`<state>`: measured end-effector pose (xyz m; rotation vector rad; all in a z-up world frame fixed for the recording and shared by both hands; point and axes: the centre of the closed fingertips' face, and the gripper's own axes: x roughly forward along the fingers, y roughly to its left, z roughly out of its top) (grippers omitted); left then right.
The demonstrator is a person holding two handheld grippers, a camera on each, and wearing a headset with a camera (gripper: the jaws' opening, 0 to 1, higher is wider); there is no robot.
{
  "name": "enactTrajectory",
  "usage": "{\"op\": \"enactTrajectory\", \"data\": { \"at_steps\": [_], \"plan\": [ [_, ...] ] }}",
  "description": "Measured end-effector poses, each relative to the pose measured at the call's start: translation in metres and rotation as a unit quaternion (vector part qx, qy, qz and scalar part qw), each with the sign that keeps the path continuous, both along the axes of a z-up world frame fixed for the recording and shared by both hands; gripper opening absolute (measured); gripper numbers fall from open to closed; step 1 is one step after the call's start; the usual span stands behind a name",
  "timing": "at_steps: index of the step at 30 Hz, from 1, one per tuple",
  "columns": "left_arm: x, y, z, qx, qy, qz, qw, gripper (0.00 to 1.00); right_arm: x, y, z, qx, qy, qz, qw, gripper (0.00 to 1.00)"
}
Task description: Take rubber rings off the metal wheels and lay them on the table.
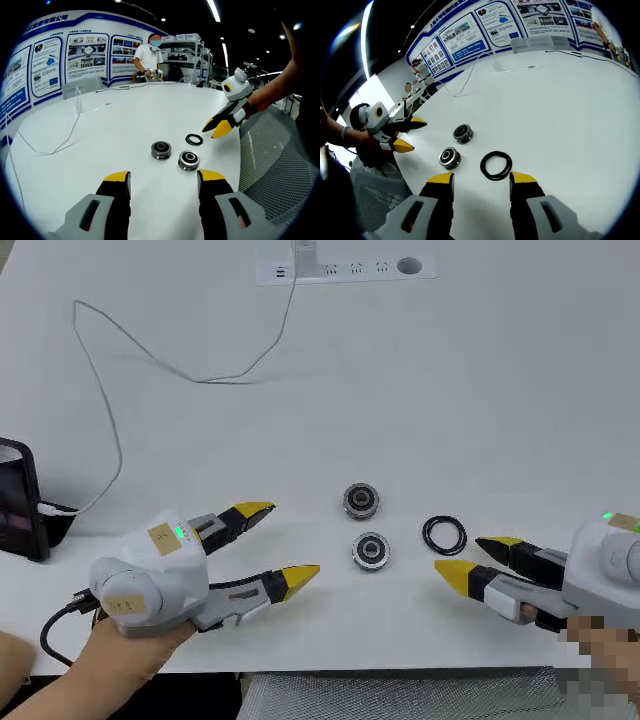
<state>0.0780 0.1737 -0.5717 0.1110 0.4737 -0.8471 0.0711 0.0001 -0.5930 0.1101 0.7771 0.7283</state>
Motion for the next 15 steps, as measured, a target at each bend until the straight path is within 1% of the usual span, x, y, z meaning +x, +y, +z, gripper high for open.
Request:
{"op": "enactTrajectory", "data": {
  "at_steps": [1, 2, 4, 5, 7, 10, 15],
  "plan": [
    [-0.001, 0.000, 0.000, 0.000, 0.001, 0.000, 1.0000, 0.56, 0.000, 0.000, 0.000, -0.004, -0.006, 0.004, 1.0000, 0.47],
    [-0.002, 0.000, 0.001, 0.001, 0.000, -0.001, 1.0000, 0.56, 0.000, 0.000, 0.000, -0.014, -0.011, 0.010, 0.9998, 0.49],
    [-0.003, 0.000, 0.001, -0.002, 0.003, -0.001, 1.0000, 0.57, -0.002, 0.001, 0.000, -0.025, -0.020, 0.025, 0.9992, 0.52],
    [-0.004, 0.000, 0.001, -0.002, 0.002, 0.000, 1.0000, 0.58, -0.003, 0.001, -0.001, -0.038, -0.027, 0.035, 0.9983, 0.53],
    [-0.006, -0.001, 0.002, -0.005, 0.005, 0.001, 1.0000, 0.59, -0.006, 0.002, -0.002, -0.051, -0.032, 0.048, 0.9970, 0.55],
    [-0.009, -0.002, 0.005, -0.006, 0.003, 0.001, 1.0000, 0.60, -0.009, 0.003, -0.002, -0.063, -0.040, 0.060, 0.9954, 0.59],
    [-0.013, -0.005, 0.010, -0.009, 0.003, 0.003, 1.0000, 0.62, -0.012, 0.004, 0.003, -0.075, -0.057, 0.070, 0.9931, 0.63]
  ]
}}
